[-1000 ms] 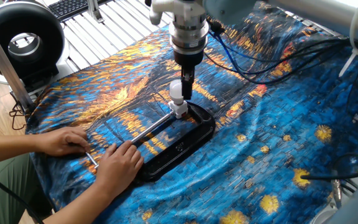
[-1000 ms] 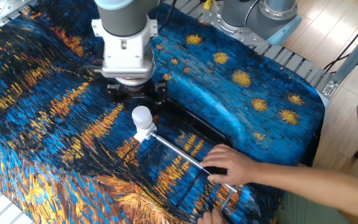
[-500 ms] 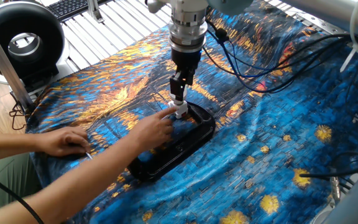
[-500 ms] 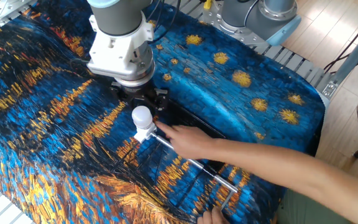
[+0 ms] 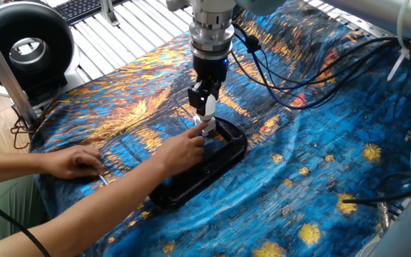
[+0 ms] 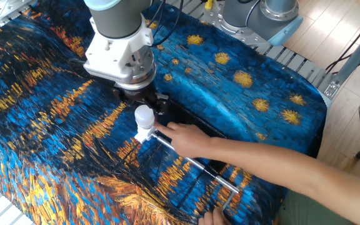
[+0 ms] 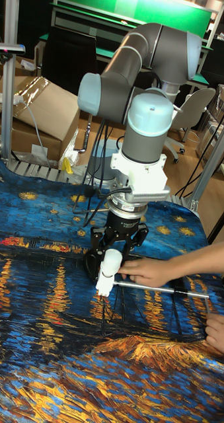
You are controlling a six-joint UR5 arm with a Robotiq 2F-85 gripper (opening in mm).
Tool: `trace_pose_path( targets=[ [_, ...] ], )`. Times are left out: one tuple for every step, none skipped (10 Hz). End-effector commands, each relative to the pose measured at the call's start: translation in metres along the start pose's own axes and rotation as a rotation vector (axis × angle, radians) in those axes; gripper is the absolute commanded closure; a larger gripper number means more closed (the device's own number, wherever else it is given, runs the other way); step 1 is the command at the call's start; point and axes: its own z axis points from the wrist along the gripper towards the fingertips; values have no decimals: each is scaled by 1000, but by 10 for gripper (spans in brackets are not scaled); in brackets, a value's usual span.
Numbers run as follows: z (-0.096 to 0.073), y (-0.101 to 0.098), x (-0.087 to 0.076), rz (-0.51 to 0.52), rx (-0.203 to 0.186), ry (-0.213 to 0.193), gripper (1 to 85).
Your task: Take out the light bulb by rotating it
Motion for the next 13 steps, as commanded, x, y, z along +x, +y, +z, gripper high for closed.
trace_pose_path(
  targets=[
    [-1, 2, -3, 32, -8, -6, 270],
    [0, 1, -4, 34, -7, -6, 277],
    [0, 1, -4, 41, -7, -6, 287],
    [1, -1, -3, 43, 0, -3, 310],
    [1, -2, -2, 44, 6, -1, 337],
    [1, -2, -2, 44, 7, 0, 350],
    [1, -4, -3, 45, 12, -1, 383],
    [2, -4, -5, 56, 15, -10, 430],
    [2, -6, -7, 61, 20, -16, 477],
    [1, -7, -6, 59, 27, -14, 507],
    [1, -9, -11, 68, 36, -31, 597],
    [1, -10, -11, 55, 44, -34, 633],
    [0, -11, -11, 39, 47, -32, 660]
  ],
)
